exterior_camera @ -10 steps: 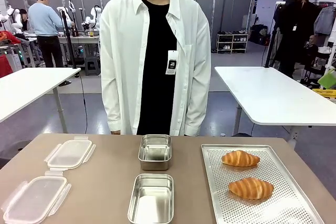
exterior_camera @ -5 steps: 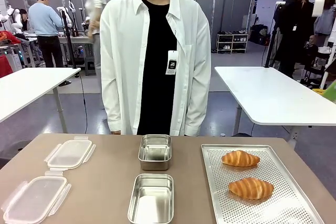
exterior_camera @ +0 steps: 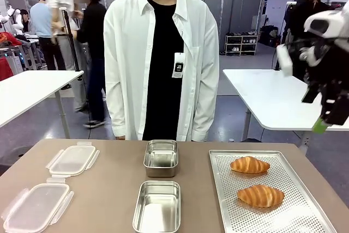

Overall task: Place the bread into the airtight container.
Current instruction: Pick up a Butter Roll and place it into an empty Airtight Container.

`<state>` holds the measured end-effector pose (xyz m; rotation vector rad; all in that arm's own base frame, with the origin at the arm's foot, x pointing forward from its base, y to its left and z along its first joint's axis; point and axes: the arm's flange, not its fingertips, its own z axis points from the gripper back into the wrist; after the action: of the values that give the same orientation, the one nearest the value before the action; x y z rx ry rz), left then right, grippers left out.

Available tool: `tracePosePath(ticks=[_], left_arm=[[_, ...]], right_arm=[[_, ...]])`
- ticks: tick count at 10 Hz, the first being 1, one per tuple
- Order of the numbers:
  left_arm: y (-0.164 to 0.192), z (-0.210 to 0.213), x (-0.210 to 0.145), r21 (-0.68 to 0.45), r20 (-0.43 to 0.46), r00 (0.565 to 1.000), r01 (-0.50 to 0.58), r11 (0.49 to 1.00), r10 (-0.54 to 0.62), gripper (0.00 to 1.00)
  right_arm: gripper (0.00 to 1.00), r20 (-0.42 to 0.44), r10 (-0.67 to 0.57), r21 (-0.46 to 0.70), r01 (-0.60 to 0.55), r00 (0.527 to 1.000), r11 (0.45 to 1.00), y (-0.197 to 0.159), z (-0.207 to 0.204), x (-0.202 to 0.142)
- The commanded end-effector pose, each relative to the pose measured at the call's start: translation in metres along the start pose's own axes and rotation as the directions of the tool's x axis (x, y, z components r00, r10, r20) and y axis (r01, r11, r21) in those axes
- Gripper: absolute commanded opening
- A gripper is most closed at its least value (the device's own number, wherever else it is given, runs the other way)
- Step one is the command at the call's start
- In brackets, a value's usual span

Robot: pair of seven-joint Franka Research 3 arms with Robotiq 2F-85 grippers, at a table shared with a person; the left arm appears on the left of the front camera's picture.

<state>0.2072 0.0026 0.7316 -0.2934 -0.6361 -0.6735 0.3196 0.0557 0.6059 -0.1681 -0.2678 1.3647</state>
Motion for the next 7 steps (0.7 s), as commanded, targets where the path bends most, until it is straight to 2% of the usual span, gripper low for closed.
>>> tracePosePath(ticks=[1,2,5,7], left_arm=[[-0.001,-0.001,0.001,-0.009,-0.001,1.000,0.015,1.000,-0.015,1.00],[-0.001,-0.001,0.001,-0.009,-0.001,1.000,0.015,1.000,-0.015,1.00],[-0.001,-0.001,0.001,-0.009,-0.001,1.000,0.015,1.000,-0.015,1.00],[-0.001,-0.001,0.001,-0.009,-0.001,1.000,0.015,1.000,-0.015,1.00]], right_arm=[[1.00,0.007,0.037,0.058,-0.038,0.999,0.998,-0.012,-0.037,-0.001],[1.00,-0.018,0.037,0.064,-0.036,0.999,0.997,-0.016,-0.061,0.002],[1.00,0.000,0.045,0.149,-0.044,0.999,0.988,-0.024,-0.138,0.014],[1.00,-0.028,0.039,0.171,-0.033,0.999,0.985,-0.029,-0.182,0.018]])
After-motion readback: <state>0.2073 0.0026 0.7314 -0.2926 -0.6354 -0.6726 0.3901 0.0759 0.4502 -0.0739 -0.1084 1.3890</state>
